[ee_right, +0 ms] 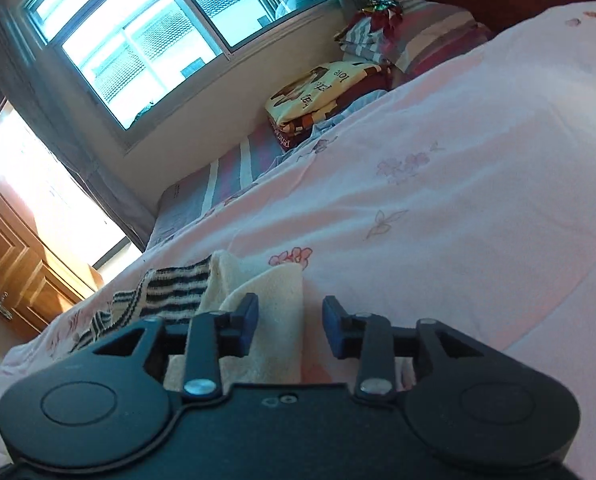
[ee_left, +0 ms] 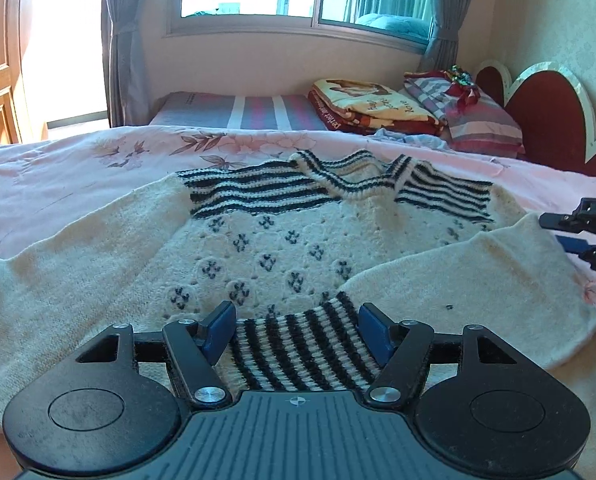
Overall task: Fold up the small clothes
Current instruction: 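Open the right tool and lift it off the folded side, then reach the left tool to the other striped cuff and grasp it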
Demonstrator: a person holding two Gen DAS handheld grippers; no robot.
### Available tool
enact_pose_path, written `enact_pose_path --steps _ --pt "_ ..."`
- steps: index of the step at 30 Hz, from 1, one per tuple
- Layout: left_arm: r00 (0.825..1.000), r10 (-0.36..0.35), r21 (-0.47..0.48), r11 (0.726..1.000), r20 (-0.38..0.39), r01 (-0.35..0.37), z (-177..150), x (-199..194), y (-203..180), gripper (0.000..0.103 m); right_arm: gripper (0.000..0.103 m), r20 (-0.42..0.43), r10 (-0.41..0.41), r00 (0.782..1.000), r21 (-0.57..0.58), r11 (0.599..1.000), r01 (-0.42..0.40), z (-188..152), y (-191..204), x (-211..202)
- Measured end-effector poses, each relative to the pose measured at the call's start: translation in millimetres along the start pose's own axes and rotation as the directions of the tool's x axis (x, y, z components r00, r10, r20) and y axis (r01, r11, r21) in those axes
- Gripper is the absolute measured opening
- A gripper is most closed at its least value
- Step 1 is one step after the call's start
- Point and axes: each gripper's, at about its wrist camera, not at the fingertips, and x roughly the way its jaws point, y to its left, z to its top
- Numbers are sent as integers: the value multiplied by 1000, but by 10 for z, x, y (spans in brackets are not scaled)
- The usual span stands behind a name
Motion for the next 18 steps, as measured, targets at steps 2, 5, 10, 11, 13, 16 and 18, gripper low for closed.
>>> enact_pose_path --steps 2,5,10,11,13,16,18 --pt "1000 30 56 998 2 -30 -34 50 -65 68 8 -30 28 999 -34 999 -29 -7 20 55" --pt "998 61 54 997 6 -62 -41 48 -130 69 8 26 -41 999 -160 986 45 -49 130 -1" --pt "997 76 37 996 8 -76 -37 56 -146 70 9 21 -111 994 -213 971 113 -96 168 21" --pt "997 76 40 996 7 -77 -35 56 -149 70 21 42 -130 991 -228 964 136 -107 222 -48" --pt "997 76 42 996 6 -76 -33 53 -148 70 24 105 -106 989 -280 951 131 -177 330 -272" --pt "997 82 44 996 12 -82 -37 54 -158 71 23 120 -80 989 -379 918 121 -414 444 -450" --pt "996 85 48 995 18 -86 -41 55 -170 72 26 21 -146 989 -437 889 140 -567 450 -292"
